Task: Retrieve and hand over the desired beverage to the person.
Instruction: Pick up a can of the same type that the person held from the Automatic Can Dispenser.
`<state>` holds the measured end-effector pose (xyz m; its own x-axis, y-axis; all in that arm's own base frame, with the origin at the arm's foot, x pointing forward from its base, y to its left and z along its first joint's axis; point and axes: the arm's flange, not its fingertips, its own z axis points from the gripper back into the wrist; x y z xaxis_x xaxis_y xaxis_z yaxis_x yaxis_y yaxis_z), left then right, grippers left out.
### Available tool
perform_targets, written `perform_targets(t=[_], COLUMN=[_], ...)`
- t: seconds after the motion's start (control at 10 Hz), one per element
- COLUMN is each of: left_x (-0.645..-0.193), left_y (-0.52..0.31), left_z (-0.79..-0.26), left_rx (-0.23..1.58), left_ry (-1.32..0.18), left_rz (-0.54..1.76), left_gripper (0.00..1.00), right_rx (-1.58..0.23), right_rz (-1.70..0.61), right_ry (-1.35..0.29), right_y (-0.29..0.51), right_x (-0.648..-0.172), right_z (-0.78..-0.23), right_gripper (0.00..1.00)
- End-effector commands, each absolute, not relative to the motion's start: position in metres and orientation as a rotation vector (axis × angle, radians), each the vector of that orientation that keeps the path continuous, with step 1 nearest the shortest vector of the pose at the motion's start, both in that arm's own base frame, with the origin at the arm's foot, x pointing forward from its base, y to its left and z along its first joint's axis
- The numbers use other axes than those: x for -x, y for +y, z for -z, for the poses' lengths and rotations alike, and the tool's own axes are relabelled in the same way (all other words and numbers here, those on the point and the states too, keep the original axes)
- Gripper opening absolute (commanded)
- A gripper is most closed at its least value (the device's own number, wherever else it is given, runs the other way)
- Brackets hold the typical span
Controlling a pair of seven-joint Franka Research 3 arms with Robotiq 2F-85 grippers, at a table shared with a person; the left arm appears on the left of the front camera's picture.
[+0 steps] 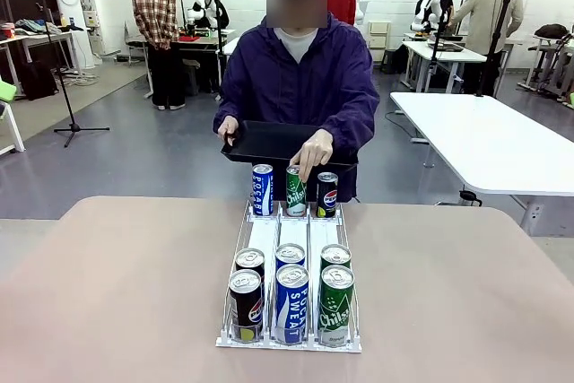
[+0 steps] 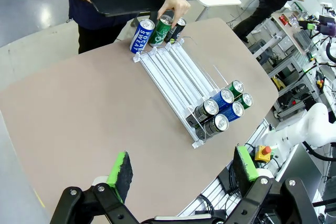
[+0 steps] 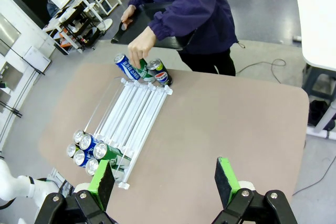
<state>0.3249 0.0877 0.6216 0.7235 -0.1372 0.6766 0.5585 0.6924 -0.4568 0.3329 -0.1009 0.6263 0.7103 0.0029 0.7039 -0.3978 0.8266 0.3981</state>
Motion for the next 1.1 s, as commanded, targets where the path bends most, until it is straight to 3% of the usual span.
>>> perform_targets(t=[0.0, 1.0], left_x=[-0.3261, -0.3261], left_y=[0.0884, 0.0884], left_z=[-0.6221, -0.6221], left_rx=[0.716, 0.716], left_ry=[-0.667, -0.667], left_rz=[0.442, 0.442], left_gripper=[1.00, 1.00], right_rx=[-0.593, -0.593], right_rz=[-0.248, -0.248], right_ry=[-0.766, -0.766], right_y=[-0.1008, -0.1008], right_x=[-0.3335, -0.3335], right_z=[-0.6264, -0.6264], right_gripper=[1.00, 1.00])
